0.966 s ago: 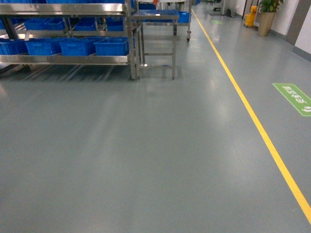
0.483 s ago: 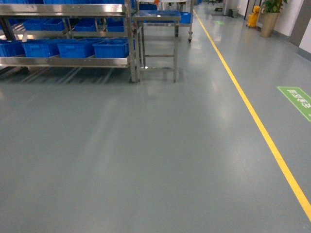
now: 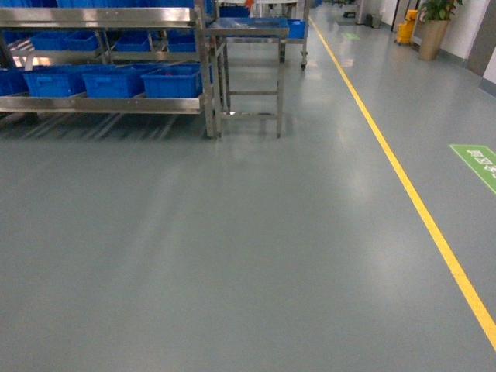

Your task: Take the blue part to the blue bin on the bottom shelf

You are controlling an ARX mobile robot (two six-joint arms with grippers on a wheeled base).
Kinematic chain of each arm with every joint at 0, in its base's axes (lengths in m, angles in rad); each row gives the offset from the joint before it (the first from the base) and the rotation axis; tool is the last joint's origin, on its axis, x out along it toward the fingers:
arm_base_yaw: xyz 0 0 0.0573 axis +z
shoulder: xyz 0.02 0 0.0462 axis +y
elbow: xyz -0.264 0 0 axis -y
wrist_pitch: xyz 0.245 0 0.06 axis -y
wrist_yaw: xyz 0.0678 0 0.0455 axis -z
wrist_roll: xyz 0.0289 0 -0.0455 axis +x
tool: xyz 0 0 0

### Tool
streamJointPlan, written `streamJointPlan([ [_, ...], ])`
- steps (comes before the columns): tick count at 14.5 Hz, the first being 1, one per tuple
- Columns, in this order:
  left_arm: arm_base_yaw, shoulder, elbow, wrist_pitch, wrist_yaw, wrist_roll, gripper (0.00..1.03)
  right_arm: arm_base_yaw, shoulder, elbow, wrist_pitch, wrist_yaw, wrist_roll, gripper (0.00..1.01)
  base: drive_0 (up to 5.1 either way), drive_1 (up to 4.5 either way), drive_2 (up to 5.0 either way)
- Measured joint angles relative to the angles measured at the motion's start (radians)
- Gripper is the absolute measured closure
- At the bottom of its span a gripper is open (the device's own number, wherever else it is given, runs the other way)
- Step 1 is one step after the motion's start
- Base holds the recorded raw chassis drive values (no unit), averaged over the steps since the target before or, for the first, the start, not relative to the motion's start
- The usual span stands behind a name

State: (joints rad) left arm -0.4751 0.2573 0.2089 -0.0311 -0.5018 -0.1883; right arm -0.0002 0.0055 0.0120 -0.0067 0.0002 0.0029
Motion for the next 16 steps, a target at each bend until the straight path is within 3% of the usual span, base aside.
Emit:
streamJointPlan([
  [16, 0.0, 0.002, 0.0, -0.001, 0.0, 0.0, 0.6, 0.0, 0.0, 0.0, 0.003, 0.0, 0.0, 0.03, 0.0, 4.03, -4.1],
])
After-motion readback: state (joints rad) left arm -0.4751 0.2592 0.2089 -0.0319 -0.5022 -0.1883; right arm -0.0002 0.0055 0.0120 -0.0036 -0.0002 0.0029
